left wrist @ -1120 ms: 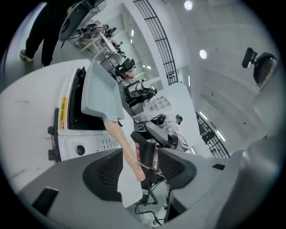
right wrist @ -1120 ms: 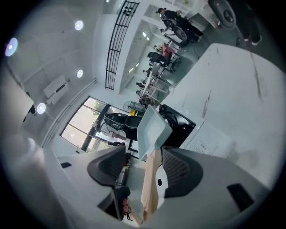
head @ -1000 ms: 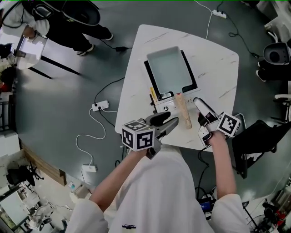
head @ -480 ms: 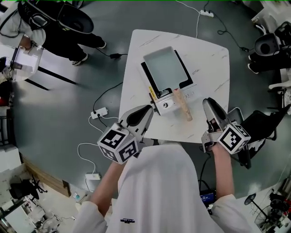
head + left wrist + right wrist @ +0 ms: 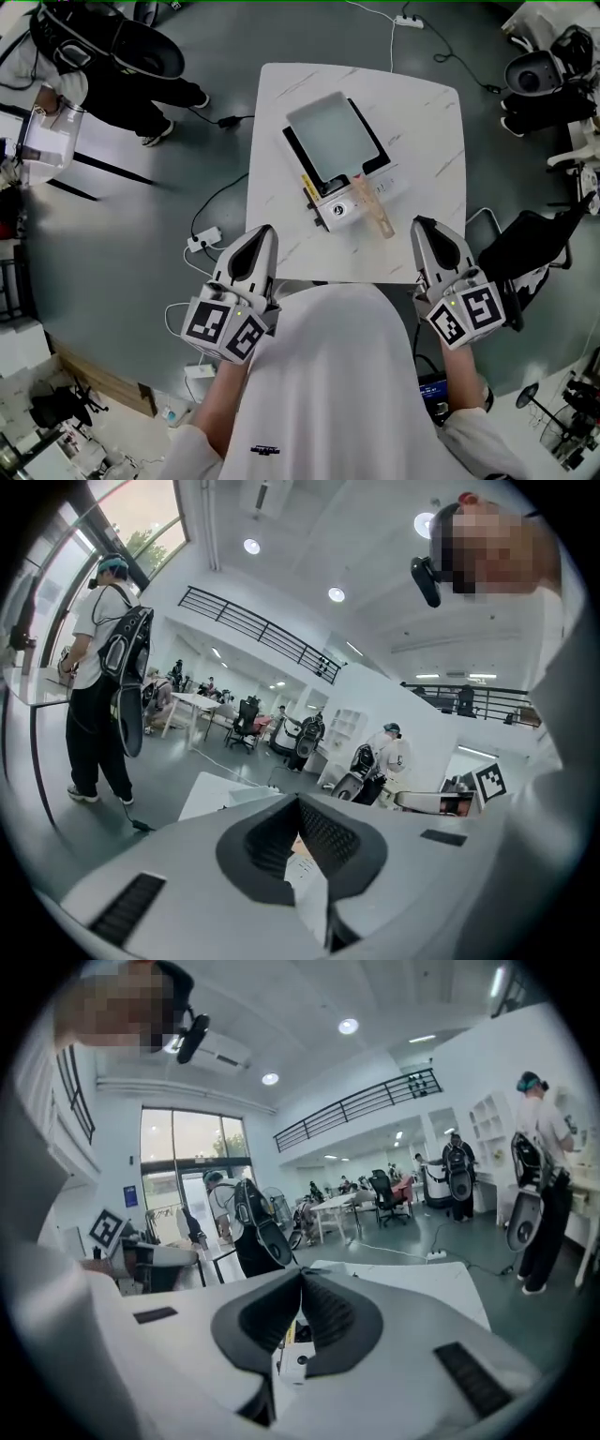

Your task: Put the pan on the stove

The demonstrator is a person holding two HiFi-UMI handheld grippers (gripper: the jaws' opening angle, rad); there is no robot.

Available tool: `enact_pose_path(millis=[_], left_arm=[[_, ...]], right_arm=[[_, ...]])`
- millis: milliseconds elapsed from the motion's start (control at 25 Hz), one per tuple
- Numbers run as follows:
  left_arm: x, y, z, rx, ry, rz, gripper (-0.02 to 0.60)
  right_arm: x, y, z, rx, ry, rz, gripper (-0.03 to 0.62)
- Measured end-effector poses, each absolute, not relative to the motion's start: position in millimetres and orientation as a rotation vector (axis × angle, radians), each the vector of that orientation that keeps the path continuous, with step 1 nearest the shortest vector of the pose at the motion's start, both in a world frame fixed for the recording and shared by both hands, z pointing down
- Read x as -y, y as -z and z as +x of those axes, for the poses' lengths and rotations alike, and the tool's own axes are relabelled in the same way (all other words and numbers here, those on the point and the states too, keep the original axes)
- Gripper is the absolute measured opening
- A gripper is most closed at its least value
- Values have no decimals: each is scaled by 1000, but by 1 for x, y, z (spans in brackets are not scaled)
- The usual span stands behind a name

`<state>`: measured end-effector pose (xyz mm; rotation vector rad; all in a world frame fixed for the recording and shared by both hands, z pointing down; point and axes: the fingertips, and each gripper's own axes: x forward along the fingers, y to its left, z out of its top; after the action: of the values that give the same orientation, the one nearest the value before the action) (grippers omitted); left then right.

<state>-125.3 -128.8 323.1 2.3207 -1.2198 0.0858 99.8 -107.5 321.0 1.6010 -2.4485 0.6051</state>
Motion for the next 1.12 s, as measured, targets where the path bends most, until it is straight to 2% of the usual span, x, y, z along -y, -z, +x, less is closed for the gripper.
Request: enact_pose_path(millis=[600,1120], left_arm=[[128,-319,-109,1204,-135,2398,0],[120,-331,-90,1114,-164,2413,0]], right_arm=[[103,-311,70,2533,-512,1523,6],[99,-324,72,2486,-562,1530,5]])
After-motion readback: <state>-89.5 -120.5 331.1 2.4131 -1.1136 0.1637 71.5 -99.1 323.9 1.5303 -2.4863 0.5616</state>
